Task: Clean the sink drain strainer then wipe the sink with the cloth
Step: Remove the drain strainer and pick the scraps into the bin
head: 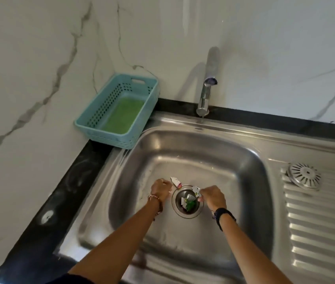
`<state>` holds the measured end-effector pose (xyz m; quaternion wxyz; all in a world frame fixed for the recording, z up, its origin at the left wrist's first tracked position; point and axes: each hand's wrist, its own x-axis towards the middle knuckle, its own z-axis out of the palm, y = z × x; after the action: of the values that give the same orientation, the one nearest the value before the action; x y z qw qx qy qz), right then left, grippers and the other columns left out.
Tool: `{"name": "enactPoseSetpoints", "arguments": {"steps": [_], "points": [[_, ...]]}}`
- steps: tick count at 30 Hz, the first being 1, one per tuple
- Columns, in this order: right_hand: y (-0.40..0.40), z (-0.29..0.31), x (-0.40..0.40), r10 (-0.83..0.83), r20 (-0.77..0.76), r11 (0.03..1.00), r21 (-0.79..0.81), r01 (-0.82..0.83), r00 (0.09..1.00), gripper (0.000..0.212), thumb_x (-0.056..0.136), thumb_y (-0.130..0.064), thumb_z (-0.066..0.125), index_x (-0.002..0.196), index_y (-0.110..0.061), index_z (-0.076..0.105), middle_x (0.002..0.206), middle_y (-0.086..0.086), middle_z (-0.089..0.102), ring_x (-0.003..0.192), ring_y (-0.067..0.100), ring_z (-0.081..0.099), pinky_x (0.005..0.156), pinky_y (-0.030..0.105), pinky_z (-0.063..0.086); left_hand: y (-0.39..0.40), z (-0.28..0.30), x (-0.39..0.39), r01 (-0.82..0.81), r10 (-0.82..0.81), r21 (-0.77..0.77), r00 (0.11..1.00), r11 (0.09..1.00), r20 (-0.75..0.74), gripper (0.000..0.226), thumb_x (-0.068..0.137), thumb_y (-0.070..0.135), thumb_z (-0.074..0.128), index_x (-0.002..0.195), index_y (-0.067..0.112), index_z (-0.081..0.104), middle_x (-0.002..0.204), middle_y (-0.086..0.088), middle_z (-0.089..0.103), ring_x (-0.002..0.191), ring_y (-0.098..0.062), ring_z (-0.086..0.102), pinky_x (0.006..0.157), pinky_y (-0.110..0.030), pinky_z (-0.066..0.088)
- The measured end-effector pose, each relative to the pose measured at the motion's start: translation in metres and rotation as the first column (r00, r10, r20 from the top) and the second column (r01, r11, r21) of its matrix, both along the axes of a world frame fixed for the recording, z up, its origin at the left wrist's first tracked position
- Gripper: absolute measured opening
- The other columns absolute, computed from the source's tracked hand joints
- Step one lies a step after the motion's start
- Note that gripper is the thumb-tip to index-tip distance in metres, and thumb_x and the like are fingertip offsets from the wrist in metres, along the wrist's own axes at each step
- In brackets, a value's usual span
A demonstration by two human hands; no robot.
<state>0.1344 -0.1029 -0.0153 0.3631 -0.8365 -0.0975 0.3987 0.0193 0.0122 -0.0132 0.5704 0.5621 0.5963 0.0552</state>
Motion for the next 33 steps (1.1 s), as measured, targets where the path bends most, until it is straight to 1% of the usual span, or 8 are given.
{"name": "enactPoseSetpoints", "arguments": {"steps": [3, 6, 9, 14, 19, 23, 26, 33], "points": [[0.016, -0.022, 0.003, 0.029, 0.087, 0.995, -0.093, -0.021, 0.996, 0.042, 0.088, -0.031, 0.059, 0.115, -0.004, 0.042, 0.115, 0.014, 0.063, 0.104, 0.035, 0.059, 0.077, 0.03, 0.039, 0.021, -0.022, 0.013, 0.406, -0.356, 0.233, 0.906, 0.884, -0.229, 0.033, 0.086, 0.015, 0.056, 0.118, 0.008, 0.053, 0.12, -0.015, 0.054, 0.103, -0.032, 0.058, 0.088, -0.036, 0.047], [0.026, -0.038, 0.01, 0.162, 0.207, 0.973, -0.197, -0.121, 0.965, 0.04, 0.087, -0.036, 0.059, 0.109, -0.009, 0.04, 0.109, 0.012, 0.064, 0.096, 0.034, 0.061, 0.071, 0.032, 0.04, 0.031, -0.037, 0.026, 0.669, -0.556, 0.316, 0.739, 0.672, -0.382, 0.043, 0.086, 0.021, 0.058, 0.128, 0.02, 0.046, 0.126, -0.007, 0.038, 0.107, -0.027, 0.055, 0.088, -0.039, 0.051], [0.028, -0.049, 0.017, 0.27, 0.242, 0.939, -0.28, -0.199, 0.932, 0.026, 0.088, -0.032, 0.057, 0.1, -0.012, 0.046, 0.098, 0.009, 0.065, 0.082, 0.027, 0.059, 0.065, 0.03, 0.041, 0.037, -0.049, 0.027, 0.771, -0.603, 0.362, 0.636, 0.524, -0.482, 0.018, 0.092, 0.017, 0.048, 0.104, 0.007, 0.057, 0.116, -0.009, 0.044, 0.097, -0.025, 0.057, 0.079, -0.04, 0.054], [0.027, -0.057, 0.019, 0.272, 0.297, 0.944, -0.268, -0.193, 0.915, 0.025, 0.092, -0.034, 0.053, 0.097, -0.01, 0.059, 0.096, 0.008, 0.069, 0.083, 0.026, 0.063, 0.064, 0.029, 0.045, 0.042, -0.06, 0.016, 0.752, -0.575, 0.381, 0.658, 0.539, -0.486, 0.012, 0.093, 0.015, 0.048, 0.096, 0.004, 0.053, 0.109, -0.012, 0.049, 0.087, -0.027, 0.057, 0.075, -0.035, 0.05], [0.023, -0.038, 0.019, 0.19, 0.195, 0.972, -0.174, -0.157, 0.962, 0.02, 0.088, -0.022, 0.061, 0.091, -0.003, 0.065, 0.091, 0.015, 0.069, 0.08, 0.027, 0.064, 0.068, 0.033, 0.052, 0.035, -0.045, 0.008, 0.493, -0.413, 0.327, 0.865, 0.806, -0.286, 0.016, 0.086, 0.016, 0.059, 0.092, 0.002, 0.06, 0.099, -0.012, 0.062, 0.089, -0.025, 0.06, 0.075, -0.034, 0.048], [0.033, 0.003, 0.009, -0.123, -0.119, 0.981, 0.135, 0.138, 0.985, 0.016, 0.086, -0.021, 0.065, 0.085, -0.006, 0.059, 0.073, 0.008, 0.06, 0.055, 0.013, 0.05, 0.044, 0.016, 0.046, 0.019, -0.007, 0.013, 0.011, -0.024, 0.169, 0.997, 0.986, 0.076, 0.017, 0.08, 0.019, 0.07, 0.069, 0.014, 0.057, 0.069, 0.001, 0.061, 0.054, -0.01, 0.057, 0.049, -0.012, 0.048], [0.034, 0.056, -0.015, -0.156, -0.326, 0.899, 0.344, 0.271, 0.932, 0.008, 0.087, -0.004, 0.059, 0.094, -0.004, 0.057, 0.07, 0.003, 0.056, 0.053, 0.011, 0.047, 0.04, 0.013, 0.042, -0.004, 0.042, -0.004, -0.199, 0.182, 0.023, 0.933, 0.98, 0.31, 0.021, 0.082, 0.007, 0.065, 0.068, 0.014, 0.052, 0.065, -0.003, 0.058, 0.045, -0.007, 0.056, 0.045, -0.014, 0.051], [-0.052, 0.157, -0.093, 0.126, -0.294, 0.805, 0.588, 0.075, 0.948, 0.016, 0.083, -0.005, 0.06, 0.073, -0.017, 0.06, 0.055, -0.008, 0.061, 0.04, 0.0, 0.05, 0.039, 0.013, 0.04, -0.106, 0.141, -0.126, -0.357, 0.272, 0.031, 0.762, 0.933, 0.588, 0.012, 0.086, 0.002, 0.058, 0.077, 0.01, 0.056, 0.066, -0.004, 0.057, 0.053, -0.008, 0.057, 0.053, -0.015, 0.053]]}}
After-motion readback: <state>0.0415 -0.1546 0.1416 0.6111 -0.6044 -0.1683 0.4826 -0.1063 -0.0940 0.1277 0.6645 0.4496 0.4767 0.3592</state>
